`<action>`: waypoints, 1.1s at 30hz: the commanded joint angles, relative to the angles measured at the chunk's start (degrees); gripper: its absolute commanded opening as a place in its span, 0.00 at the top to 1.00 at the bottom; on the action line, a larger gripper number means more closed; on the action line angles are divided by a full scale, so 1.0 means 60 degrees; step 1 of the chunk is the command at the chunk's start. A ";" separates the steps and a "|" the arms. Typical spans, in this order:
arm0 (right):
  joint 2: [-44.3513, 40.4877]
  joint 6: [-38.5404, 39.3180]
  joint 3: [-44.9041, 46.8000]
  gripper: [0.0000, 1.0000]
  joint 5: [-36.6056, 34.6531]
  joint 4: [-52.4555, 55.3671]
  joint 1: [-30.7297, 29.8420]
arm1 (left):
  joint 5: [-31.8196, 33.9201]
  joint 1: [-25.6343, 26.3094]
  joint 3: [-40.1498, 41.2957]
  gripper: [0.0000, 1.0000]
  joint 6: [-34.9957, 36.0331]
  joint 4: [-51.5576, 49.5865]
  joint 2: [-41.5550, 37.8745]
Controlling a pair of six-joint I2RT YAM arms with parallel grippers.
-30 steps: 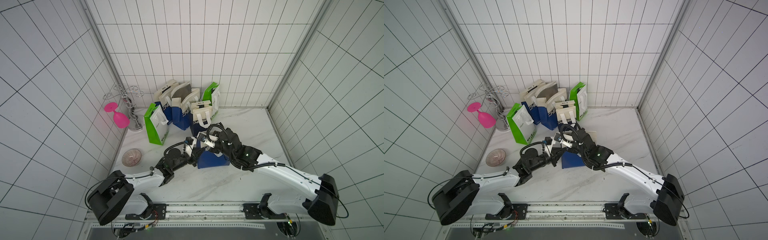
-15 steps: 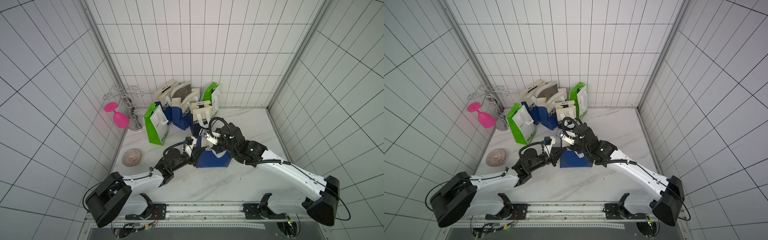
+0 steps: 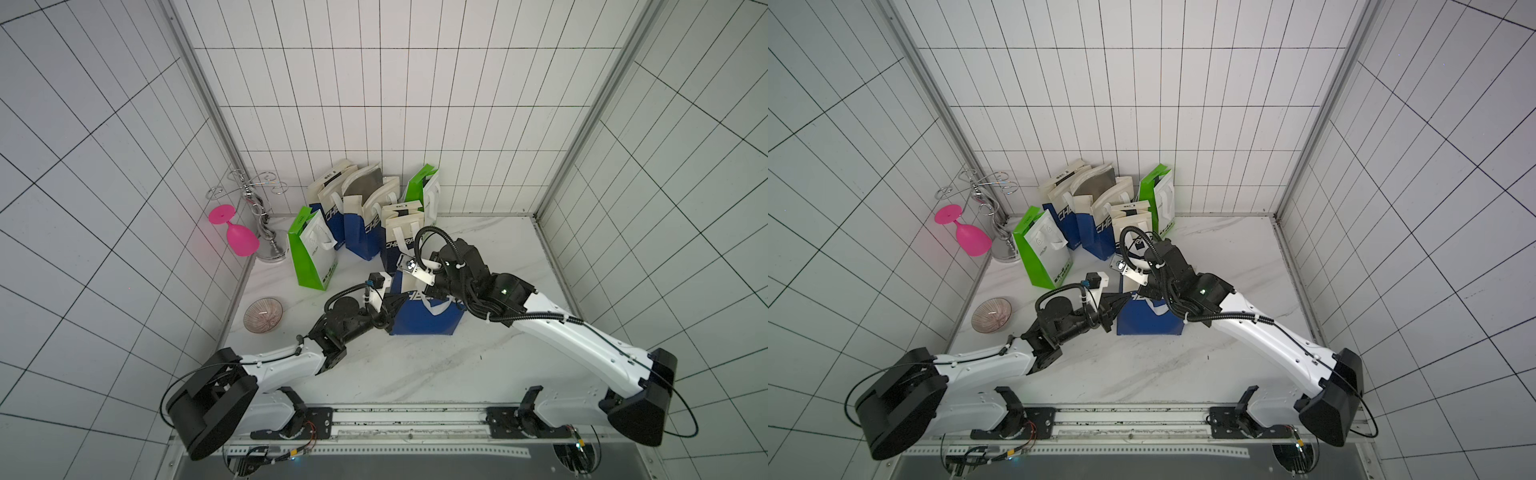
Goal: Open the takeout bag
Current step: Open the takeout bag at the center of the board.
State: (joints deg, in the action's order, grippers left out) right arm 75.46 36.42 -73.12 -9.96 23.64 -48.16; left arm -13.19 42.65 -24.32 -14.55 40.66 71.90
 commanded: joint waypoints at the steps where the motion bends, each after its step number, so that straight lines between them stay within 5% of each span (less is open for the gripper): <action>1: -0.0106 -0.0005 -0.1829 1.00 -0.1556 -0.0582 0.0554 | 0.0044 0.0040 0.0311 1.00 -0.0051 -0.0917 -0.0031; 18: -0.0168 0.0125 -0.1801 1.00 -0.0597 -0.0157 0.0622 | 0.0102 0.0050 0.0246 1.00 0.0021 -0.1082 -0.0081; 33: -0.0877 -0.0763 0.0689 0.96 -0.0340 -0.0958 0.0356 | 0.0016 0.0048 0.0222 1.00 -0.0037 -0.0992 0.0013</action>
State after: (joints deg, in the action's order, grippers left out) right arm 71.50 33.91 -72.03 -10.48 22.83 -45.84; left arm -12.73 42.72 -23.86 -14.57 38.74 71.53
